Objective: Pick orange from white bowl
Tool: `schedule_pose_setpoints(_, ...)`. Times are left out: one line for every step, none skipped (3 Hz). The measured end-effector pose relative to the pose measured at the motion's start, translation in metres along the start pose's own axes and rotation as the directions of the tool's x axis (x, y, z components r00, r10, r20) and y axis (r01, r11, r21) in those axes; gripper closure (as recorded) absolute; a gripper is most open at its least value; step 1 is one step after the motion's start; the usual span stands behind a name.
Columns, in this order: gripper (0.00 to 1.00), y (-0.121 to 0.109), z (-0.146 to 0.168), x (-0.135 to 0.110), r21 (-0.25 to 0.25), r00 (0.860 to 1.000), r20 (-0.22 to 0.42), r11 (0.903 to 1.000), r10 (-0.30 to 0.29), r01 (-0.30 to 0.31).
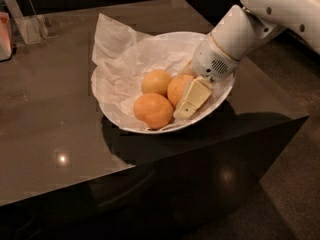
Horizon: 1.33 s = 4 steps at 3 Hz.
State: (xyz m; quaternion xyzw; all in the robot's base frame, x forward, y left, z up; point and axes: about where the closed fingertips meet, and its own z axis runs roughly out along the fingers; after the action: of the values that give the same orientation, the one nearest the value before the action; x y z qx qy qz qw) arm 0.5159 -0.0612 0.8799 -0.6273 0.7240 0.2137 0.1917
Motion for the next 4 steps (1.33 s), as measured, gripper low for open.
schedule_pose_setpoints(0.48,0.000,0.001,0.001,-0.001,1.000,0.001,1.0000,0.002,-0.002)
schedule_pose_setpoints(0.71,0.000,0.000,0.001,0.002,1.000,0.003,1.0000,0.003,-0.003)
schedule_pose_setpoints(0.94,-0.001,-0.003,0.000,0.011,1.000,0.024,0.9999,0.005,-0.005)
schedule_pose_setpoints(1.00,0.004,-0.023,-0.015,0.053,0.996,0.084,0.9980,-0.039,0.035)
